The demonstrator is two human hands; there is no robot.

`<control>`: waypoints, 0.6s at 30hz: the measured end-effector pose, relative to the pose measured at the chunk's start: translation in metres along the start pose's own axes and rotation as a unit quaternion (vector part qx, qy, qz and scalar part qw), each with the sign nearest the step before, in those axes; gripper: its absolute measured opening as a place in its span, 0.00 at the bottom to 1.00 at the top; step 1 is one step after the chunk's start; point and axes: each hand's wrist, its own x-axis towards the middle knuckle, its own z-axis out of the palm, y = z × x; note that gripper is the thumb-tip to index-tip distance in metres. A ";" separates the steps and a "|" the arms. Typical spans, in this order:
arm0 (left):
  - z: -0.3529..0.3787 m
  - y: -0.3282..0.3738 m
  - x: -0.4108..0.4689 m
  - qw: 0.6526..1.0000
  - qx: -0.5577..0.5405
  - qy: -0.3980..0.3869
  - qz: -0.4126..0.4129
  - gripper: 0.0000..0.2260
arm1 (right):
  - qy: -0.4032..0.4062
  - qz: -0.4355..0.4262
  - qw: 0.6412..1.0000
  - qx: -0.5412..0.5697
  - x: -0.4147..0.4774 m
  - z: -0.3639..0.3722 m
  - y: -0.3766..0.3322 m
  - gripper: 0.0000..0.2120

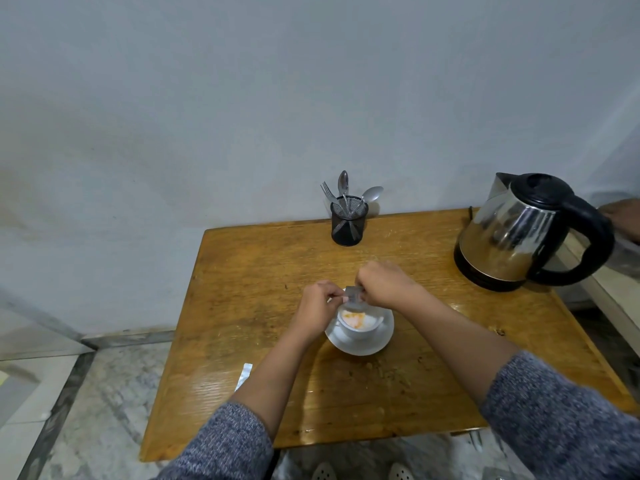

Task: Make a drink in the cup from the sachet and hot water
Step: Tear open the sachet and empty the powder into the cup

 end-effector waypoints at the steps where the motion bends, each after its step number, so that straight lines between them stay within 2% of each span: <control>1: 0.000 0.000 0.000 1.000 -0.001 -0.001 0.001 0.04 | 0.003 0.002 1.000 -0.001 0.000 0.000 0.000 0.07; 6: -0.001 0.001 0.002 1.000 -0.006 -0.002 0.001 0.04 | 0.004 -0.008 1.000 -0.011 0.000 -0.001 0.000 0.09; 12: -0.005 0.000 0.002 0.999 0.003 -0.013 0.050 0.04 | -0.012 -0.019 1.000 -0.016 0.000 -0.004 -0.003 0.05; 18: -0.005 -0.004 0.004 0.999 -0.029 -0.010 0.033 0.04 | -0.010 -0.016 1.000 0.008 0.003 -0.008 0.000 0.05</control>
